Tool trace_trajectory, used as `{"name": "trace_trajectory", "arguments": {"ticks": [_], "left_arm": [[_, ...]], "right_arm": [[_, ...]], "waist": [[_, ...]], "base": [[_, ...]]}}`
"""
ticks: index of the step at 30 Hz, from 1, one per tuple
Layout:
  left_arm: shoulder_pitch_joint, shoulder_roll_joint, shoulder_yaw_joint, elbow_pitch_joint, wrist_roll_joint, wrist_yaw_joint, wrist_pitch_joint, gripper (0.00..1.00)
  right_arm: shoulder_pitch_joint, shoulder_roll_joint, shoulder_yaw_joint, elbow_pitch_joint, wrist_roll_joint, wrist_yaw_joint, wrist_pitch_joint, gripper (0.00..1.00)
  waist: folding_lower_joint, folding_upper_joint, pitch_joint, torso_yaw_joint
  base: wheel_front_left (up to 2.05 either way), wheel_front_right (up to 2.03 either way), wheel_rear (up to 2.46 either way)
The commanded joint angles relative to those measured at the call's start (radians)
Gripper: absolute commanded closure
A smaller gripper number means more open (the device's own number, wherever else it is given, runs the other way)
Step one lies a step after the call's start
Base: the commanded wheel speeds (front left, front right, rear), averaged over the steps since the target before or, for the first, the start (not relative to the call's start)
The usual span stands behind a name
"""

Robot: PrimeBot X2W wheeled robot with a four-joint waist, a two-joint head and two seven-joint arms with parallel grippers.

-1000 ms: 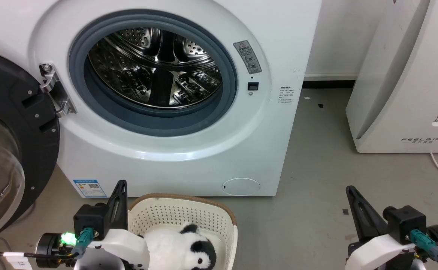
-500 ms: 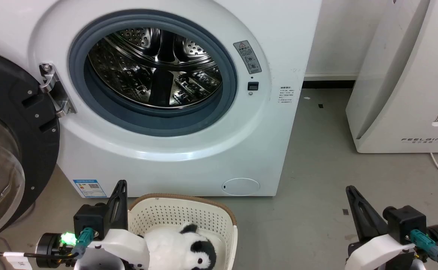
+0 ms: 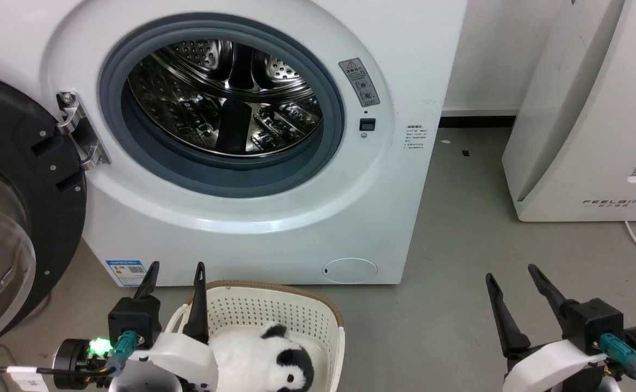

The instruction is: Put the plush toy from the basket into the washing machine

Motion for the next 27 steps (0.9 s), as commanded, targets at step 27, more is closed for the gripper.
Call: {"name": "trace_trajectory", "arguments": {"ticks": [27], "left_arm": [[-0.136, 0.008, -0.033, 0.176, -0.011, 0.015, -0.069, 0.00]], "right_arm": [[-0.047, 0.000, -0.008, -0.054, 0.124, 0.000, -0.068, 0.00]], "waist": [[0.0000, 0.0000, 0.114, -0.022]], "base": [[0.00, 0.00, 0.00]]}}
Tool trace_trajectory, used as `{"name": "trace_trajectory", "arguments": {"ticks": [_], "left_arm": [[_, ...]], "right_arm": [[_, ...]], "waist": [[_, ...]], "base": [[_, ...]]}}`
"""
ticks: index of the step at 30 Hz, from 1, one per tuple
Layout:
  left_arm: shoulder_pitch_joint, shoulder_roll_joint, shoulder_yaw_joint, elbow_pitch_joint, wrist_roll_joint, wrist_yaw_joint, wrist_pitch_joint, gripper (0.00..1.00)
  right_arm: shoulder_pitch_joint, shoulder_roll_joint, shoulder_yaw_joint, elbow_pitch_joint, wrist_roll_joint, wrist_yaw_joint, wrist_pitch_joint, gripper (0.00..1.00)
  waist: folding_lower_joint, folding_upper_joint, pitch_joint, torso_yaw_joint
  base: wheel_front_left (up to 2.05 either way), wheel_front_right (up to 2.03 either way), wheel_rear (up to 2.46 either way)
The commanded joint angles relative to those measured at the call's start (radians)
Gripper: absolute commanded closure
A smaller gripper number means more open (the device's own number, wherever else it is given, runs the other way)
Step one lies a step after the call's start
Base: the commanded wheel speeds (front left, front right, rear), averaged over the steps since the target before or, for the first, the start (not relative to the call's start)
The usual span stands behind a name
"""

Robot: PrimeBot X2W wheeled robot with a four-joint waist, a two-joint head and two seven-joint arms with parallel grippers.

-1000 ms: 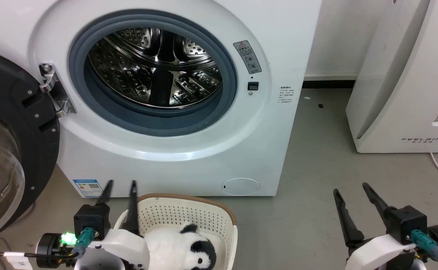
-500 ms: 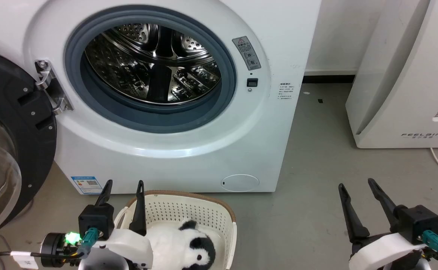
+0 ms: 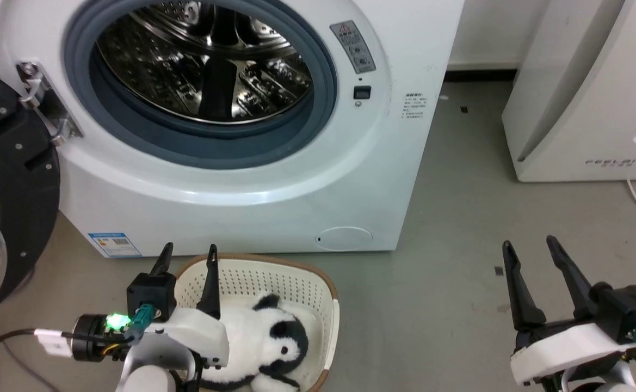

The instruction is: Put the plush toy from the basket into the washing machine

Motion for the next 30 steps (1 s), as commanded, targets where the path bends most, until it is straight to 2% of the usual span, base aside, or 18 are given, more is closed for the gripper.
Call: {"name": "trace_trajectory", "arguments": {"ticks": [1, 13, 19, 30], "left_arm": [[-0.028, 0.006, -0.005, 0.028, -0.007, -0.003, -0.010, 0.00], [-0.153, 0.023, -0.029, 0.226, -0.004, -0.009, -0.035, 0.00], [-0.248, 0.039, -0.047, 0.375, -0.006, -0.021, -0.045, 0.00], [-0.350, 0.074, -0.074, 0.509, -0.011, -0.034, 0.010, 0.00]], "right_arm": [[-0.019, 0.000, 0.001, -0.010, 0.013, 0.000, -0.010, 0.00], [-0.065, 0.000, 0.003, -0.036, 0.063, 0.000, -0.035, 0.00], [-0.102, 0.000, 0.004, -0.056, 0.099, 0.000, -0.052, 0.00], [-0.157, 0.000, 0.015, -0.085, 0.153, 0.000, -0.075, 0.00]], "waist": [[-0.0001, 0.0000, 0.019, -0.005], [-0.0001, 0.0000, 0.121, -0.029], [-0.0001, 0.0000, 0.203, -0.048], [-0.0001, 0.0000, 0.334, -0.082]], "base": [[0.00, 0.00, 0.00], [0.00, 0.00, 0.00], [0.00, 0.00, 0.00], [0.00, 0.00, 0.00]]}}
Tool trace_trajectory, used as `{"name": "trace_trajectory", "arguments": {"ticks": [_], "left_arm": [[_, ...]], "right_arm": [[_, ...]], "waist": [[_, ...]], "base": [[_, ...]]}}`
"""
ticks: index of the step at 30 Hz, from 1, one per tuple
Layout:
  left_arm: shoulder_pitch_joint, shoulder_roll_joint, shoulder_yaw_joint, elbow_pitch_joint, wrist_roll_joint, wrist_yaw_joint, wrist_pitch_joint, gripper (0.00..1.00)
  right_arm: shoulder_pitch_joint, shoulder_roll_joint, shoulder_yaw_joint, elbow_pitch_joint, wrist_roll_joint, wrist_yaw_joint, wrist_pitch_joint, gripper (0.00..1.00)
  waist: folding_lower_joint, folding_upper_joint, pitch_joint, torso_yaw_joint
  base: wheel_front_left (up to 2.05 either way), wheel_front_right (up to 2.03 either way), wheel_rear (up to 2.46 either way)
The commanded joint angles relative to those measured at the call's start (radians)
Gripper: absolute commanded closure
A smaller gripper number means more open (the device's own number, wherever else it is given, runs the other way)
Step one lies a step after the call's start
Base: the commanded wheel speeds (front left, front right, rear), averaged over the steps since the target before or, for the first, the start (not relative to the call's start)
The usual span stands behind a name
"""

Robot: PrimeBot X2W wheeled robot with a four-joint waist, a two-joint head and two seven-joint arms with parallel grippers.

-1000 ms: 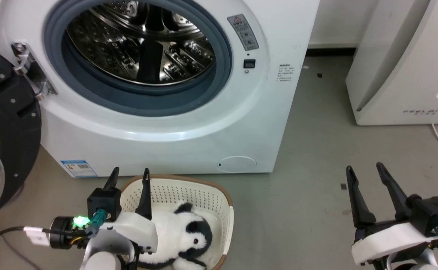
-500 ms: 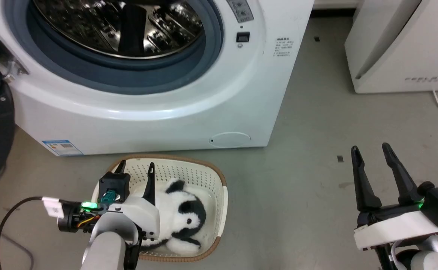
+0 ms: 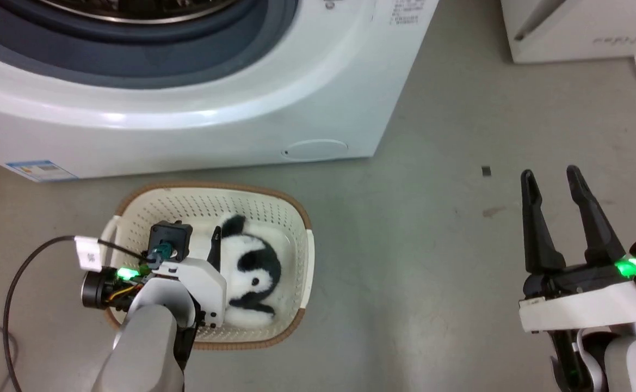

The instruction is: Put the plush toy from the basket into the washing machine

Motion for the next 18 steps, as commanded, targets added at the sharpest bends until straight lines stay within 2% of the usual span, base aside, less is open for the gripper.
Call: {"name": "trace_trajectory", "arguments": {"ticks": [1, 18], "left_arm": [[-0.038, 0.016, -0.013, 0.034, -0.002, -0.007, 0.012, 0.00], [-0.206, 0.109, -0.059, 0.212, -0.009, -0.014, 0.167, 0.00]], "right_arm": [[-0.030, 0.000, 0.005, -0.014, 0.017, 0.000, -0.014, 0.00], [-0.093, 0.000, 0.020, -0.072, 0.107, 0.000, -0.049, 0.00]], "waist": [[-0.0002, 0.0000, 0.045, -0.017], [-0.0002, 0.0000, 0.265, -0.080]], "base": [[0.00, 0.00, 0.00], [0.00, 0.00, 0.00]]}}
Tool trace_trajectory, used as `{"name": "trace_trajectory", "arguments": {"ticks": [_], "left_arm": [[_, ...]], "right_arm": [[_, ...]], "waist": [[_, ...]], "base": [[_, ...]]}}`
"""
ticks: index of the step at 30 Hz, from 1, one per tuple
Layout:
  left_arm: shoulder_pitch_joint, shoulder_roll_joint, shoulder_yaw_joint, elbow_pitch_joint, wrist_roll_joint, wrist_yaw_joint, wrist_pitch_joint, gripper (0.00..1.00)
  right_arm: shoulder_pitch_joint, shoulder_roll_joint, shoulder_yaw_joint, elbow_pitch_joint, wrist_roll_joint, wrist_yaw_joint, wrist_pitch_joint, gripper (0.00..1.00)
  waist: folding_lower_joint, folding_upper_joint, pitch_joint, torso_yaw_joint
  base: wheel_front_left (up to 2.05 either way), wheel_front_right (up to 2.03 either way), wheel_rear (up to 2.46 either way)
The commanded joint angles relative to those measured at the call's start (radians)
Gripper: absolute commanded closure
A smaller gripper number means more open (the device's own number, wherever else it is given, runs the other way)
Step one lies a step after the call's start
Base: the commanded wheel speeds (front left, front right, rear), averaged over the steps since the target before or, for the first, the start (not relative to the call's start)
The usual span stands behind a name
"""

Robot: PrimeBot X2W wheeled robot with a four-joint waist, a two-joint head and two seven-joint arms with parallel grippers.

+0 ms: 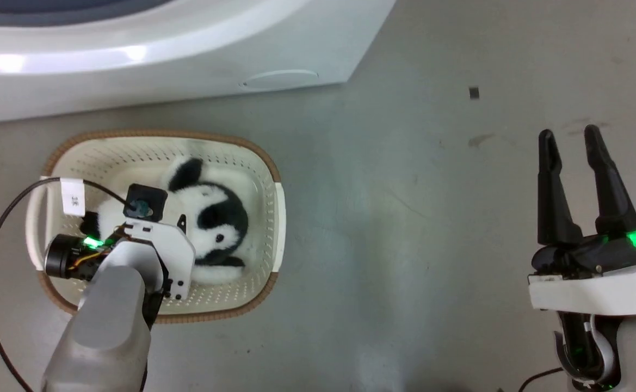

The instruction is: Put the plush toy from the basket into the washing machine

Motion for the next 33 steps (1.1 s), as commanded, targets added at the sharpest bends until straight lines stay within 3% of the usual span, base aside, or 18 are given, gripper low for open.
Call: {"name": "trace_trajectory", "arguments": {"ticks": [1, 13, 30, 31, 32, 33], "left_arm": [[-0.031, 0.010, -0.006, 0.027, -0.009, 0.000, 0.010, 0.00], [-0.148, 0.040, -0.028, 0.151, -0.032, 0.024, 0.073, 0.00], [-0.306, 0.073, -0.091, 0.325, -0.050, 0.017, 0.104, 0.00], [-0.313, 0.074, -0.096, 0.336, -0.049, 0.016, 0.105, 0.69], [-0.319, 0.076, -0.102, 0.346, -0.049, 0.014, 0.105, 1.00], [-0.325, 0.078, -0.107, 0.356, -0.050, 0.012, 0.107, 1.00]], "right_arm": [[-0.024, 0.000, 0.002, -0.012, 0.019, 0.000, -0.011, 0.00], [-0.068, 0.000, 0.005, -0.049, 0.089, -0.001, -0.036, 0.00], [-0.137, 0.000, -0.015, -0.073, 0.183, -0.001, -0.071, 0.00], [-0.141, 0.000, -0.014, -0.073, 0.187, -0.001, -0.073, 0.00], [-0.145, 0.000, -0.014, -0.073, 0.191, -0.001, -0.075, 0.00], [-0.149, 0.000, -0.015, -0.075, 0.195, -0.001, -0.077, 0.00]], "waist": [[-0.0002, 0.0000, 0.036, -0.011], [-0.0002, 0.0000, 0.170, -0.037], [-0.0002, 0.0000, 0.312, -0.060], [-0.0002, 0.0000, 0.316, -0.061], [-0.0002, 0.0000, 0.320, -0.061], [-0.0002, 0.0000, 0.324, -0.062]], "base": [[0.00, 0.00, 0.00], [0.00, 0.00, 0.00], [0.00, 0.00, 0.00], [0.00, 0.00, 0.00], [0.00, 0.00, 0.00], [0.00, 0.00, 0.00]]}}
